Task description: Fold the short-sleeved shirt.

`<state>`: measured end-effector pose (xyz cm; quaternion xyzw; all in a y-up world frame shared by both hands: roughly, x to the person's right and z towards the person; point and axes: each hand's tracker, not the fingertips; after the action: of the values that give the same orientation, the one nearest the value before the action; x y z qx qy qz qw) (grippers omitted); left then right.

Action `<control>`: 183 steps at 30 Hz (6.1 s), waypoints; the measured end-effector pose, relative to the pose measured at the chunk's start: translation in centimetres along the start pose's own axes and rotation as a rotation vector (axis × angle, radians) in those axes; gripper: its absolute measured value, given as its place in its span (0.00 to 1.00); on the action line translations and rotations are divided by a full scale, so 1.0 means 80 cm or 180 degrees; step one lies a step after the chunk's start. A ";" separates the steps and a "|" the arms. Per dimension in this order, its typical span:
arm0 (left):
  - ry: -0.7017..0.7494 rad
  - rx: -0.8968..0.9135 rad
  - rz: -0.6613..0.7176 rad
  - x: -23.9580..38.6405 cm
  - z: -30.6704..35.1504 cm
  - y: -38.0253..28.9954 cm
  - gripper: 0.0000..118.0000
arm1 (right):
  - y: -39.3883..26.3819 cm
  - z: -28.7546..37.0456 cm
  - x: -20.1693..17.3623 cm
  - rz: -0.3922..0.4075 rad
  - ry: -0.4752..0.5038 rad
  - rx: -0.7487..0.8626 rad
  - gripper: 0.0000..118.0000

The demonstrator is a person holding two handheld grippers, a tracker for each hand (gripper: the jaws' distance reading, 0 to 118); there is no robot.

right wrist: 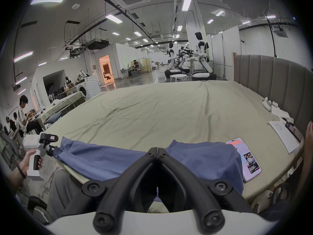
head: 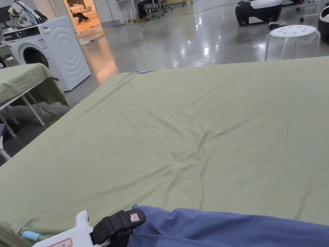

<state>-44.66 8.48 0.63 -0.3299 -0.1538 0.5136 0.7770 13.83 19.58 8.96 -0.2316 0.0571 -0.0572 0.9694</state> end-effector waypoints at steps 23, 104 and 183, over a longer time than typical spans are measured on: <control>0.0747 0.0332 -0.1001 0.132 0.042 0.052 0.07 | 0.003 0.006 0.014 -0.0171 0.0080 -0.0058 0.00; 0.0249 -0.0866 -0.2016 0.291 -0.236 -0.217 0.10 | -0.009 0.044 0.064 -0.0495 0.0115 -0.0049 0.00; 0.2379 0.0547 -0.1533 0.127 0.047 0.177 0.65 | 0.021 -0.060 0.061 -0.0289 0.0511 -0.0820 0.00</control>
<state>-52.35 22.55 -7.10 -0.3818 0.1081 0.1747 0.9011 18.13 18.26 3.56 -0.3511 0.1307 -0.1116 0.9204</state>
